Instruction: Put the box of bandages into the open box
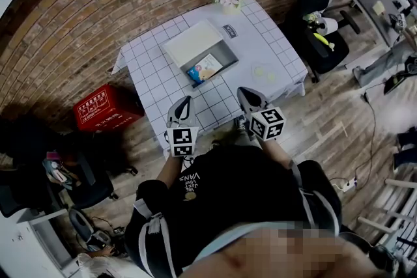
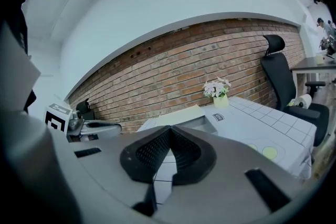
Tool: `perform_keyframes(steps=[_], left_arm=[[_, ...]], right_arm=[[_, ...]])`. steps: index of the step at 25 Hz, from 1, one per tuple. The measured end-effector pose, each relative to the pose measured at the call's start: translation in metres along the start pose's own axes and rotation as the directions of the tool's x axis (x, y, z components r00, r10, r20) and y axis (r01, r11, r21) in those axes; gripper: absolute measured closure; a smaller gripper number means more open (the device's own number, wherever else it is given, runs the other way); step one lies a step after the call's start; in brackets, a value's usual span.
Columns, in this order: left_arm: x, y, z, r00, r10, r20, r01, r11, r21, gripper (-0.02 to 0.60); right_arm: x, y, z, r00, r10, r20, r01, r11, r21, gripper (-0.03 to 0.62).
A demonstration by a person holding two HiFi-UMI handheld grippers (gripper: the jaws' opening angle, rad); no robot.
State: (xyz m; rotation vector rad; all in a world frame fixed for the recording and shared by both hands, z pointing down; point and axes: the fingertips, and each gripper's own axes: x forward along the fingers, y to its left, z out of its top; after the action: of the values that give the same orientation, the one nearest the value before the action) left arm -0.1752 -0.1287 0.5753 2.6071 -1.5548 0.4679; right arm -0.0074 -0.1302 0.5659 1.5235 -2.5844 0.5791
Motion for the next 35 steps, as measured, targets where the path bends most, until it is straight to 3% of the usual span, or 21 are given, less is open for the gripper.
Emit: perform_keyframes(steps=[19, 35], left_arm=[[-0.027, -0.023, 0.007, 0.997, 0.073, 0.003, -0.072, 0.993, -0.094, 0.571], [-0.045, -0.065, 0.014, 0.99, 0.141, 0.009, -0.139, 0.985, -0.101, 0.571]], right_arm=[[-0.035, -0.008, -0.017, 0.998, 0.039, -0.056, -0.039, 0.999, 0.001, 0.597], [-0.06, -0.025, -0.014, 0.99, 0.105, -0.098, -0.113, 0.991, -0.075, 0.597]])
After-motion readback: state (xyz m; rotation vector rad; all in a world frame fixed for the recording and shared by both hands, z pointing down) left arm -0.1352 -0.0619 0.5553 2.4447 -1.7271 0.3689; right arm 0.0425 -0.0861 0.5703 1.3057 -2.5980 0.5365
